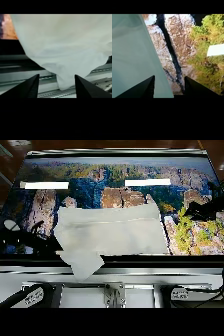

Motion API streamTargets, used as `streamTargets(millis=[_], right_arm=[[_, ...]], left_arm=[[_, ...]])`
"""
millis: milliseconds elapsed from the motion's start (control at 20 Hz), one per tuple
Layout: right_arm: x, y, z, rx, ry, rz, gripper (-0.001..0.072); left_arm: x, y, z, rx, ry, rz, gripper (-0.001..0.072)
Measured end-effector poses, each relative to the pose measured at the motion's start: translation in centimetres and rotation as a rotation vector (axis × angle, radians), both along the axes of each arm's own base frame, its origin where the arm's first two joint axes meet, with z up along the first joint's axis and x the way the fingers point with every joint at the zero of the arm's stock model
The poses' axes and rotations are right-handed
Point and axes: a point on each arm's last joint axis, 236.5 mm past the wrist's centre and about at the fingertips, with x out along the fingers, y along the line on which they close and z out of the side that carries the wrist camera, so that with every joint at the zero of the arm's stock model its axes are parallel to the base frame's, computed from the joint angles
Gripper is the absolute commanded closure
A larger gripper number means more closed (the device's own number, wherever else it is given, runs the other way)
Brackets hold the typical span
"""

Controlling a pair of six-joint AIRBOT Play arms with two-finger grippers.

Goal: Fold the shirts.

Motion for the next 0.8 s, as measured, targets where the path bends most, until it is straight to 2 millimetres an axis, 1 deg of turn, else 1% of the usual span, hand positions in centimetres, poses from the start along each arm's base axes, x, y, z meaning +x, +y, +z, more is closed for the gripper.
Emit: streamTargets(millis=[100, 200, 300, 500, 550, 600, 650, 750, 800], right_arm=[[-0.3, -0.1, 0.2, 0.011, 0.001, -0.003, 0.0198], [-0.4, -0.3, 0.4, 0.011, -0.002, -0.005, 0.0198], [-0.5, -0.7, 0.3, 0.002, 0.001, -0.007, 0.0198], [-0.2, -1.2, -0.3, -0.008, 0.000, -0.011, 0.0197], [-0.1, -1.3, -0.5, -0.010, -0.003, -0.014, 0.0177], [0.0, -1.3, -0.6, -0.010, -0.001, -0.015, 0.0048], [0.0, -1.3, -0.8, -0.009, 0.002, -0.014, 0.0039], [-0.2, -1.3, -1.3, -0.003, 0.016, -0.002, 0.0039], [-0.7, -1.0, -1.9, 0.008, 0.039, 0.008, 0.0039]], left_arm=[[-2.3, -1.0, -1.4, -0.020, 0.035, 0.040, 0.0176], [-3.8, -1.4, -2.4, -0.026, 0.060, 0.062, 0.0176], [-4.3, -1.8, -2.8, -0.035, 0.067, 0.083, 0.0176], [-4.0, -2.5, -3.6, -0.045, 0.058, 0.115, 0.0180], [-4.0, -2.8, -3.9, -0.045, 0.063, 0.117, 0.0214], [-3.9, -3.0, -4.2, -0.044, 0.067, 0.119, 0.0278], [-3.7, -3.1, -4.6, -0.038, 0.067, 0.123, 0.0356], [-3.6, -3.5, -5.4, -0.026, 0.078, 0.125, 0.0443], [-3.7, -3.7, -5.7, -0.025, 0.091, 0.127, 0.0612]])
